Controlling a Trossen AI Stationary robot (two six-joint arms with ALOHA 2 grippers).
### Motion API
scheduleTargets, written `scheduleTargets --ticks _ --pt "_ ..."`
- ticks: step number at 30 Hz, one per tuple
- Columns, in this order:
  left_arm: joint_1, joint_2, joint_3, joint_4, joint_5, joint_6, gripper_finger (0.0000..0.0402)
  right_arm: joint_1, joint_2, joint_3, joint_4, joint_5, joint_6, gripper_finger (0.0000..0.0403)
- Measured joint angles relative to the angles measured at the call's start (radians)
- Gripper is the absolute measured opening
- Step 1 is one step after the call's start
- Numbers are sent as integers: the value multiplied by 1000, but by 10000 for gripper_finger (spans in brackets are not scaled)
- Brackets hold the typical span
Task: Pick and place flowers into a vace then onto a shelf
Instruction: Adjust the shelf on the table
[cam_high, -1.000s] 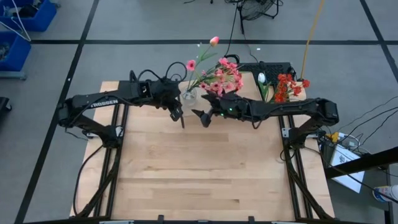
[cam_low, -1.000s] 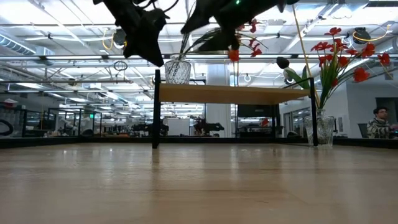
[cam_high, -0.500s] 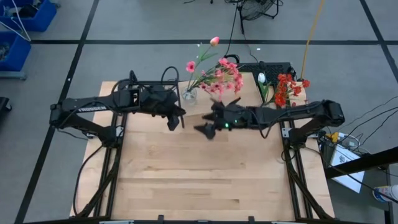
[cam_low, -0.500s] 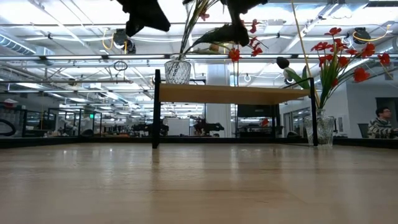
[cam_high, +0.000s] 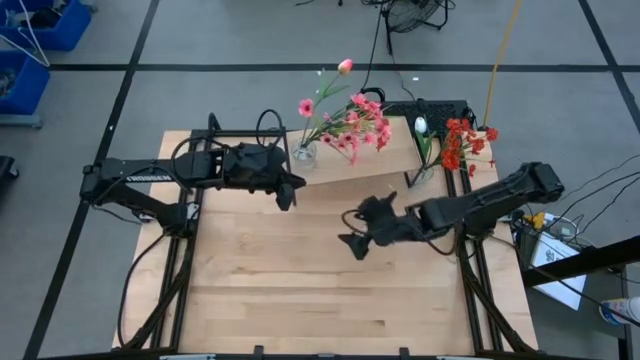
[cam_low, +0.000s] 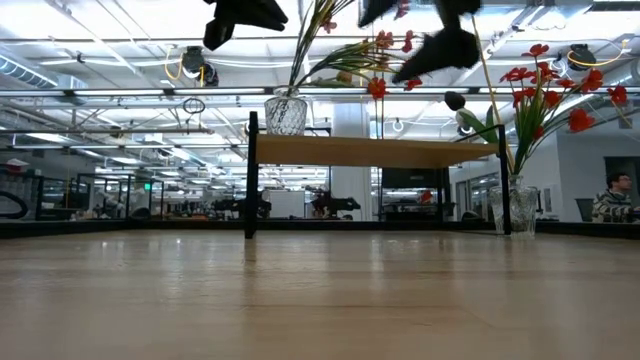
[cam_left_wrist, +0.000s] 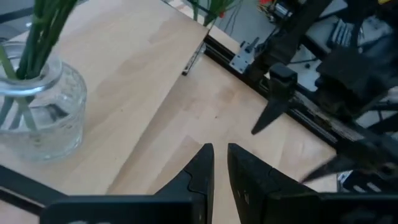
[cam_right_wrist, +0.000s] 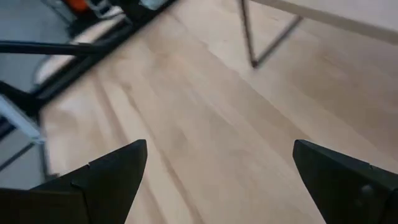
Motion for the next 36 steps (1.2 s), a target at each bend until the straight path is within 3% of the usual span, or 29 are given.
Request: scheduleTargets --ticks 5,10,14,17,20,25,29,32,36 --pt "-15 7 0 -2 -34 -48 51 67 -112 -145 -4 110 130 395" --pt "-25 13 0 -3 -45 -24 51 125 -266 -343 4 228 400 395" --pt "-25 32 -1 0 -44 6 51 170 -366 -504 112 308 521 395" --pt "-25 41 3 24 -39 51 51 197 -407 -599 202 432 559 395" --pt "-25 53 -1 9 19 124 51 200 -419 -680 291 518 629 395" --pt "-33 98 -3 -55 130 198 51 161 -400 -779 396 494 710 395" --pt "-53 118 -27 -98 132 224 51 131 -379 -809 550 496 615 395" --pt "-69 117 -94 -23 127 216 51 97 -361 -815 551 521 528 395" --pt "-73 107 -213 25 119 110 51 28 -341 -815 699 462 294 394"
